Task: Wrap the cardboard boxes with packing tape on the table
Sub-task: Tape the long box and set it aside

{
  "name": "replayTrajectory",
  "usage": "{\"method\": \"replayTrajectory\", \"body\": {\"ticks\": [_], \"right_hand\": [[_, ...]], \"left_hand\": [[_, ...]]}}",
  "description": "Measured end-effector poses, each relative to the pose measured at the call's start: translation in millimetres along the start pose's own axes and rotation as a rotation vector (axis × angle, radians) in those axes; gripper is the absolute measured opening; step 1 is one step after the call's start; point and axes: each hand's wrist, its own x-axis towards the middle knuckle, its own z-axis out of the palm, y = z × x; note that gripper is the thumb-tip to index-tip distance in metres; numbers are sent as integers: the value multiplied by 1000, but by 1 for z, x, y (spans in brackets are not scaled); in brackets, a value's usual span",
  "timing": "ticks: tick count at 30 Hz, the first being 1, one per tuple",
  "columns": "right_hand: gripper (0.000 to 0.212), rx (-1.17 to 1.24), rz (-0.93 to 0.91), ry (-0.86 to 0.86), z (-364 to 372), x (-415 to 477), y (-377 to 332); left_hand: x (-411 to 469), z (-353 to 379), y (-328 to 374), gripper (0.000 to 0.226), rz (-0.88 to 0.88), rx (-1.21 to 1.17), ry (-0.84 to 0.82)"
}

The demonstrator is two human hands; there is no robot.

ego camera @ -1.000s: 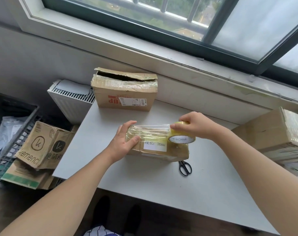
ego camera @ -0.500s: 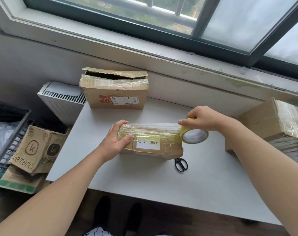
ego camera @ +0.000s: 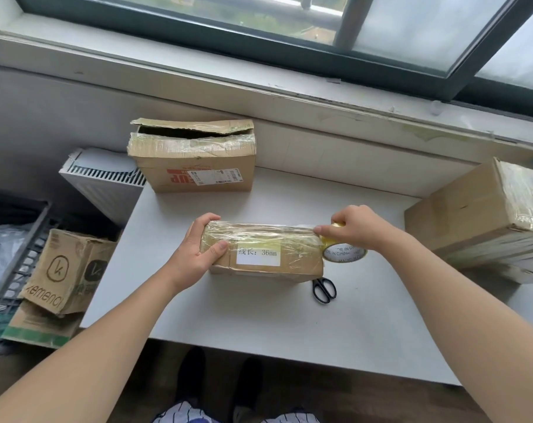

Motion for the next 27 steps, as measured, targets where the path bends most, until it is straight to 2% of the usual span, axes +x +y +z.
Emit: {"method": "replayTrajectory", "body": {"ticks": [9,14,27], "right_hand": [[56,49,-20,112,-29,-13,-8],[58,9,17,46,-18,-14,-7],[62,173,72,4,17,-6,9]], "left_hand": [[1,0,3,47,-10,21,4],[0,-1,2,51,-10,36,3],[-3,-3,6,55,-41,75,-34]]}}
